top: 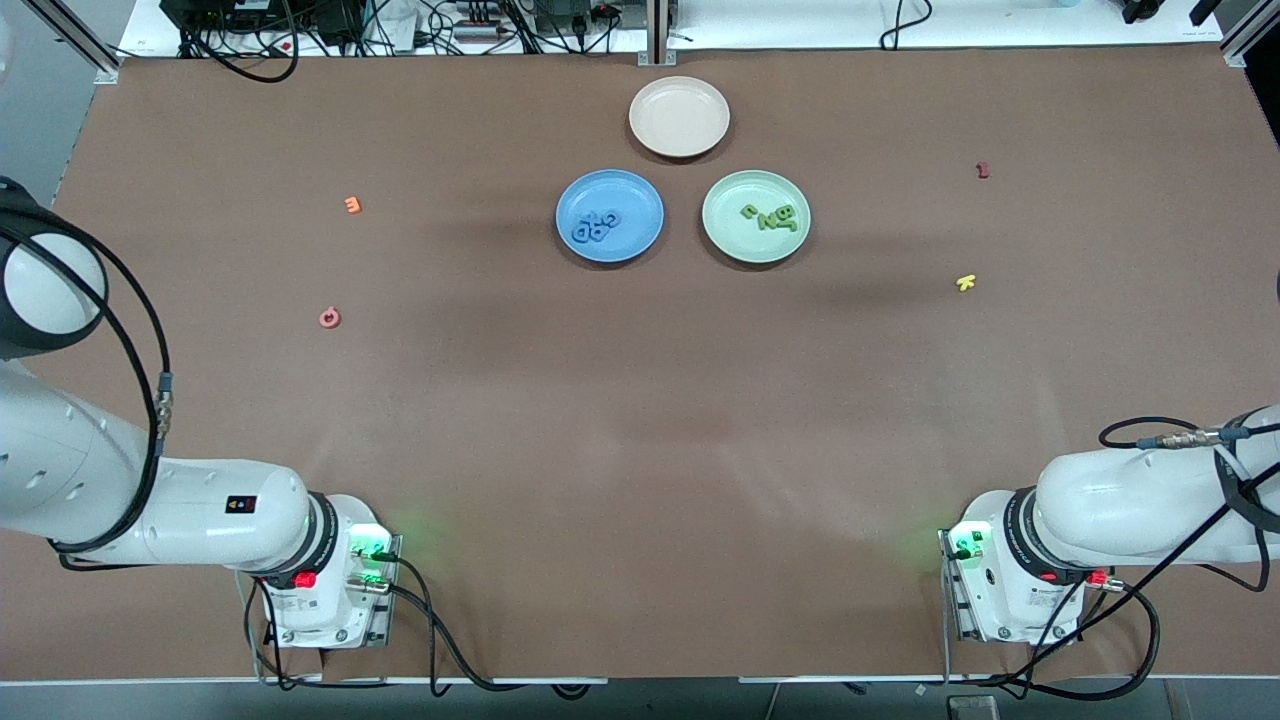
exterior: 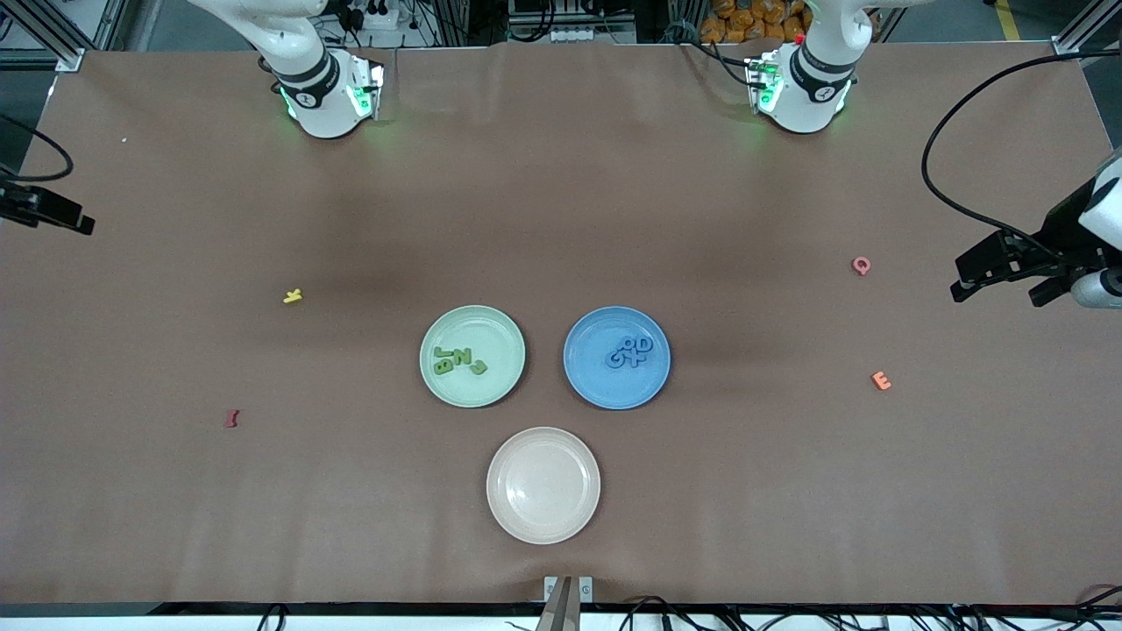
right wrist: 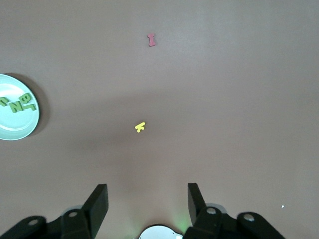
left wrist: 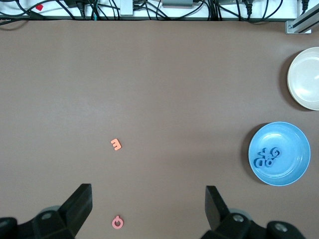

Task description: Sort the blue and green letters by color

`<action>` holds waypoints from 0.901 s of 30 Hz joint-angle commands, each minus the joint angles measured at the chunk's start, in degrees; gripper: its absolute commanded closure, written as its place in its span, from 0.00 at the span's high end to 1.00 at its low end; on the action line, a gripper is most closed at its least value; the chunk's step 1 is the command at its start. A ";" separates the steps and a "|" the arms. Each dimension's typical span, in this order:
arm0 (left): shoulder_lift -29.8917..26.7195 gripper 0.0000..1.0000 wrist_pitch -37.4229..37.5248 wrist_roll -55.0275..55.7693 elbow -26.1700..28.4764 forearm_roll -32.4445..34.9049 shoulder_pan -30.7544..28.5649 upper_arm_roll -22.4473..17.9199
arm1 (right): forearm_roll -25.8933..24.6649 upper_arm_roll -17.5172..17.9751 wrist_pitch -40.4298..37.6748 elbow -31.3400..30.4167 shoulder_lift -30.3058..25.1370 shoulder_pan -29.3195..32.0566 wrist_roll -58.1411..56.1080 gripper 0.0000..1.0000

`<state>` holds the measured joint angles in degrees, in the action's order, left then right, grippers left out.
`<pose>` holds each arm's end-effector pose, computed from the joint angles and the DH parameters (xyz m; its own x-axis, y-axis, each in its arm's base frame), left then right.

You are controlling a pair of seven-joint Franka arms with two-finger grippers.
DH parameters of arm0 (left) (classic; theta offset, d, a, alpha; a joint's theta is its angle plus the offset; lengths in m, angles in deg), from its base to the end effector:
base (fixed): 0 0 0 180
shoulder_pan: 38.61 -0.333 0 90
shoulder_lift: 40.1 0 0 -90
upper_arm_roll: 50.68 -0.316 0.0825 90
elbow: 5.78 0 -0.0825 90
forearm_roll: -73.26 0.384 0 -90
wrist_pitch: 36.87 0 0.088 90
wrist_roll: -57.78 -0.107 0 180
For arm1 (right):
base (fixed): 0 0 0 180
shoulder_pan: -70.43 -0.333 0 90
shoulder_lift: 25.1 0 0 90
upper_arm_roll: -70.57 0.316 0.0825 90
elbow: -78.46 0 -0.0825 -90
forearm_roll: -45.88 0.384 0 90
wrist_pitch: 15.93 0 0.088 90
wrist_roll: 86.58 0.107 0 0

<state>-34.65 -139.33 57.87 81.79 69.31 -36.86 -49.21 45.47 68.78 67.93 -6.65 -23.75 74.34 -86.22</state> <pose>0.6031 -0.0391 0.6110 0.9858 -0.0385 0.1634 -0.0507 -0.9962 0.0715 0.5484 -0.0553 0.6421 0.9933 -0.1063 -0.0453 -0.1060 -0.9943 0.0082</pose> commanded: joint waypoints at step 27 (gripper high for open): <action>-0.18 1.00 -0.28 0.09 -0.12 -0.27 0.36 -0.06 | 0.67 -2.87 4.83 -12.79 -11.01 -1.89 -1.69 0.88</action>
<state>-34.65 -139.33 57.87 81.79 69.31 -36.68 -49.21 45.48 66.77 71.52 -15.69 -30.55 73.43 -87.12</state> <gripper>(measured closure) 0.000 0.115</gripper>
